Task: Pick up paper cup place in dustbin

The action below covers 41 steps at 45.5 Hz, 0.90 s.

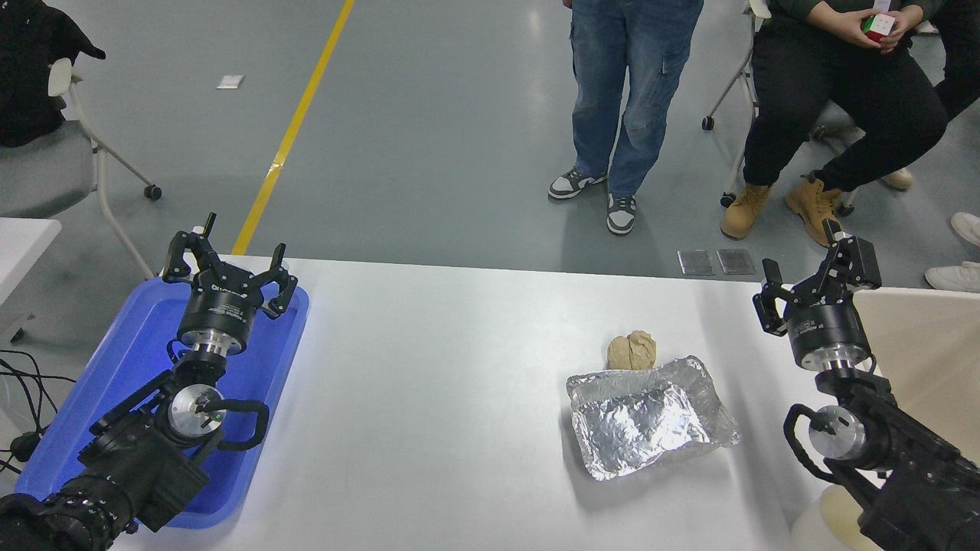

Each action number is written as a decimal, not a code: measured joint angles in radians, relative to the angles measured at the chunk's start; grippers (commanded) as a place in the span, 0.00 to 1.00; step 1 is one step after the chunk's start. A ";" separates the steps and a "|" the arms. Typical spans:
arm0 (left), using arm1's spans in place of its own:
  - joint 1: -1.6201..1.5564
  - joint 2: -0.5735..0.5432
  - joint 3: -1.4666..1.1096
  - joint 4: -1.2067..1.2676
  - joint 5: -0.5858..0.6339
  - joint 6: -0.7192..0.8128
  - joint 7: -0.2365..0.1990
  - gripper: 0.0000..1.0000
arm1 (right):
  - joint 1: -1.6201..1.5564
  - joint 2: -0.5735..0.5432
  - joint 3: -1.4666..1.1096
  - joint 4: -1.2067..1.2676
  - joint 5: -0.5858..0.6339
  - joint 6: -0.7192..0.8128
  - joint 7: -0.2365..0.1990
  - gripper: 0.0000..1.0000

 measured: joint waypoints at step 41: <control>-0.001 0.000 0.000 0.000 0.001 -0.001 0.000 1.00 | 0.485 -0.451 -0.978 0.052 0.052 -0.017 -0.285 1.00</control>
